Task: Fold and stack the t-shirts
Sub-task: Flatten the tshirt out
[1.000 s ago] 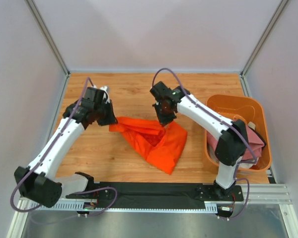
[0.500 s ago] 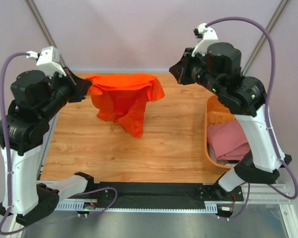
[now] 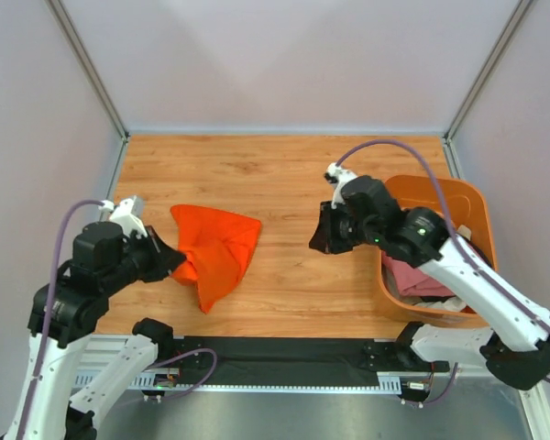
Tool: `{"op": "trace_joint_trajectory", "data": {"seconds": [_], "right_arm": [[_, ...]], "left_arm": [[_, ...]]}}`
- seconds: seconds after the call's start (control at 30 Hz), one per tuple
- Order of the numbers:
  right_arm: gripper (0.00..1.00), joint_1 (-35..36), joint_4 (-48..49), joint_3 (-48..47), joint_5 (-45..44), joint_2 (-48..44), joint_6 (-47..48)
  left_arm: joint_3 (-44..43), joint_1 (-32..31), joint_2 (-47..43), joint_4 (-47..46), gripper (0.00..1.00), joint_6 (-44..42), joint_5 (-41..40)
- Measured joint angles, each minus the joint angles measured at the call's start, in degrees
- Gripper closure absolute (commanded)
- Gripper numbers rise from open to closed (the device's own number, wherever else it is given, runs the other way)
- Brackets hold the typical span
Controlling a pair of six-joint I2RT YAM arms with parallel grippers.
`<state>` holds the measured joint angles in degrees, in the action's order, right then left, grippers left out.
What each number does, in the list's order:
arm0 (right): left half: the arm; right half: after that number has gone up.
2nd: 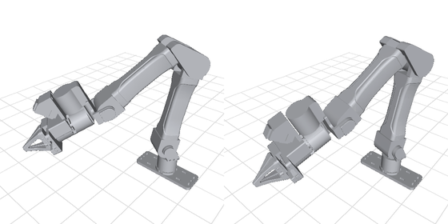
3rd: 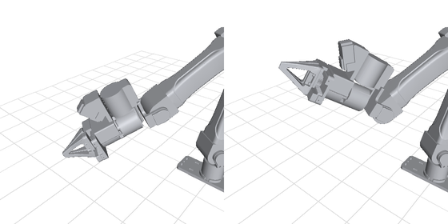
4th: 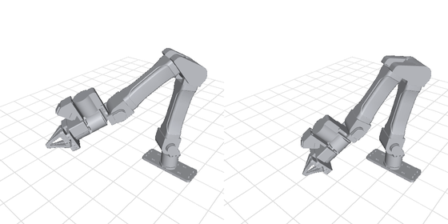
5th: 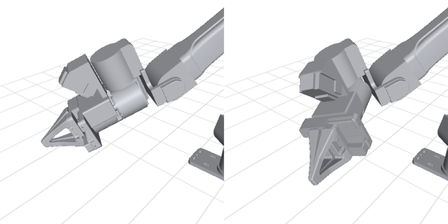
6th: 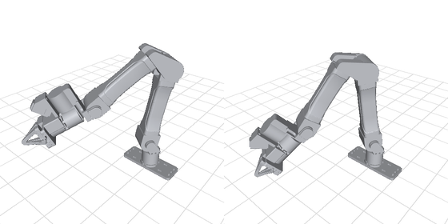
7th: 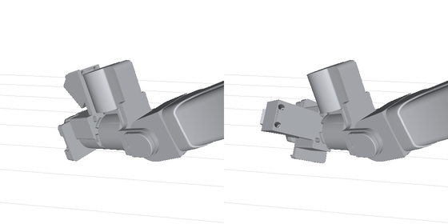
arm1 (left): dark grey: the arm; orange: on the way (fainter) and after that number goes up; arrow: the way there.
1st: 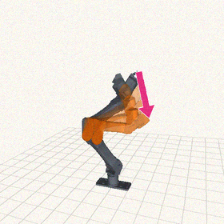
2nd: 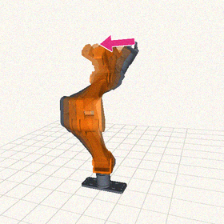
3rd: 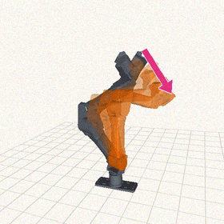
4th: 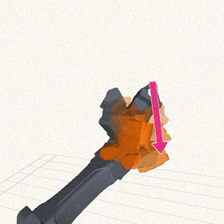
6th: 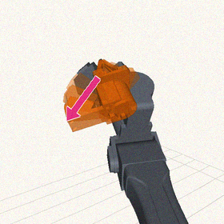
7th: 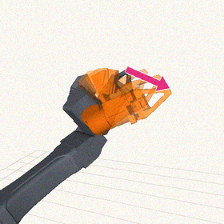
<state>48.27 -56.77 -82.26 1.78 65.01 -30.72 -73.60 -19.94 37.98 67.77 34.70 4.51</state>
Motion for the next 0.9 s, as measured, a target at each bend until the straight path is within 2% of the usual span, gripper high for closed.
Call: {"op": "trace_joint_trajectory", "data": {"seconds": [0.07,0.1,0.17,0.2,0.27,0.4,0.53,0.57,0.7,0.8,0.9], "right_arm": [[0.64,0.00,-0.52,3.17,1.33,2.60,-1.64],[0.48,0.04,-0.39,3.58,1.97,4.90,-2.19],[0.35,0.04,0.50,3.39,3.45,9.92,-2.69],[0.30,0.07,0.94,2.82,4.24,12.59,-2.73],[0.27,0.09,1.53,1.18,5.70,17.66,-2.58],[0.22,0.09,2.05,-4.52,7.23,26.99,-1.99],[0.16,-0.28,2.27,-6.73,7.74,30.42,-0.46],[0.15,-0.50,2.19,-6.73,8.09,30.69,-0.02],[0.11,-1.05,2.25,-6.73,11.61,32.74,2.29],[0.09,-0.04,2.73,-6.54,14.08,34.88,4.59],[0.10,2.89,4.20,-5.03,15.98,35.89,6.99]], "left_arm": [[6.69,0.07,-2.21,-1.20,1.00,1.40,4.33],[11.76,0.09,-3.15,-2.60,1.00,2.43,7.48],[20.02,0.07,-3.13,-5.35,1.00,4.17,12.55],[24.81,-0.09,-2.93,-7.56,1.00,5.66,15.43],[30.47,-0.87,-1.97,-9.90,1.00,7.87,18.53],[30.03,-7.17,3.04,-12.55,0.99,9.42,21.31],[22.64,-12.83,11.41,-12.85,0.29,7.34,20.20],[20.26,-13.22,12.70,-12.11,0.01,6.69,17.44],[13.79,-13.14,11.15,-9.90,0.00,5.42,7.13],[10.88,-10.60,10.40,-8.31,0.02,4.81,-0.22],[11.45,-2.99,11.43,-8.83,0.19,4.66,-4.39]]}}
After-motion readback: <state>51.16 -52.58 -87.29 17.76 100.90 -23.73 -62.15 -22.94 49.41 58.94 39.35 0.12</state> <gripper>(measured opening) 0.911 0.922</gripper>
